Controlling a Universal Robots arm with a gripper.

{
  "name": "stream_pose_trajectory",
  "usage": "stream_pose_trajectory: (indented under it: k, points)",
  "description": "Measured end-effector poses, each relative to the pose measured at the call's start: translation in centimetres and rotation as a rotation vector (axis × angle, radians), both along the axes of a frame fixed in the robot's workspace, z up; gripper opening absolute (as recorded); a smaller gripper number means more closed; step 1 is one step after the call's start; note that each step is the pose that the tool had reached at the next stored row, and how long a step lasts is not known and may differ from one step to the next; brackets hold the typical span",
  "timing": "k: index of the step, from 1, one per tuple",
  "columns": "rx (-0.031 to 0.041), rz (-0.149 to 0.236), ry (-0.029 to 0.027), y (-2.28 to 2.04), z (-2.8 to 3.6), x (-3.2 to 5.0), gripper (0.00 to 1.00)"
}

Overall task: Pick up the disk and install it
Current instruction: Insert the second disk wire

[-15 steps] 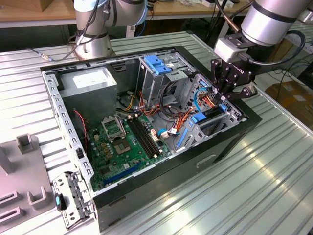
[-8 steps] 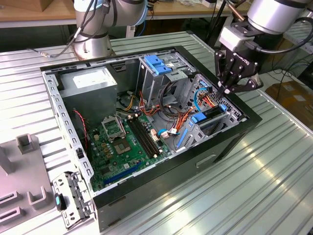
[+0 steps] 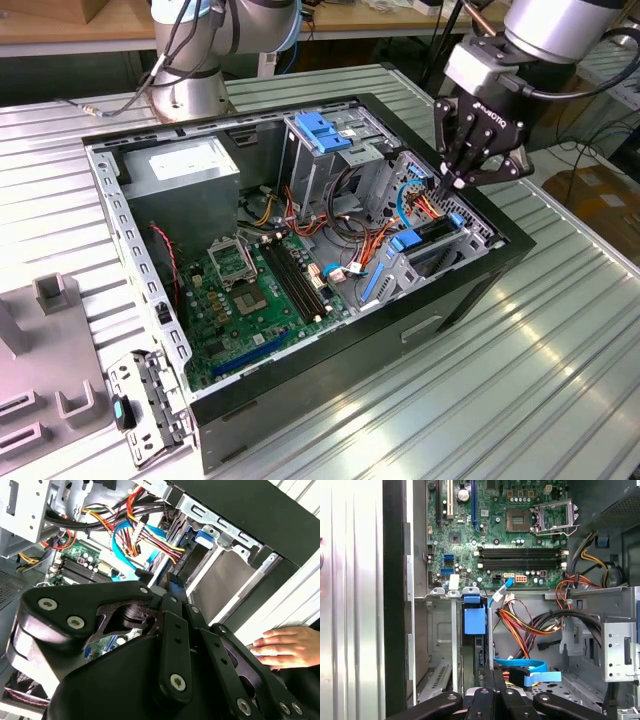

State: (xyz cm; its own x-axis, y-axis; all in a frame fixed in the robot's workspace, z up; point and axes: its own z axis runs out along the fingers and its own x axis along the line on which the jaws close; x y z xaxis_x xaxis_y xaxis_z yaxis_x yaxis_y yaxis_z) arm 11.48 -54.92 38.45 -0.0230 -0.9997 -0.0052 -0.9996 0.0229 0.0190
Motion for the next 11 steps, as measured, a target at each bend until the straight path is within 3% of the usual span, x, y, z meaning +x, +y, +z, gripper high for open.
stream_pose_trajectory:
  k: [2,3,5,7,9,10,11]
  points:
    - [0.0003,0.0,0.0021,0.18,0.35,-0.01,0.11]
    - [0.0003,0.0,0.0064,0.24,0.42,-0.02,0.11]
    - [-0.0004,0.0,0.0264,0.37,0.53,-0.05,0.11]
    - [-0.0007,0.0,0.0384,0.49,0.56,-0.12,0.11]
    - [-0.0055,0.0,0.0385,0.78,0.65,-0.18,0.11]
    - [-0.0156,0.0,0.0385,1.26,0.79,-0.24,0.11]
    - [-0.0411,-0.001,0.0385,1.85,0.91,-0.27,0.11]
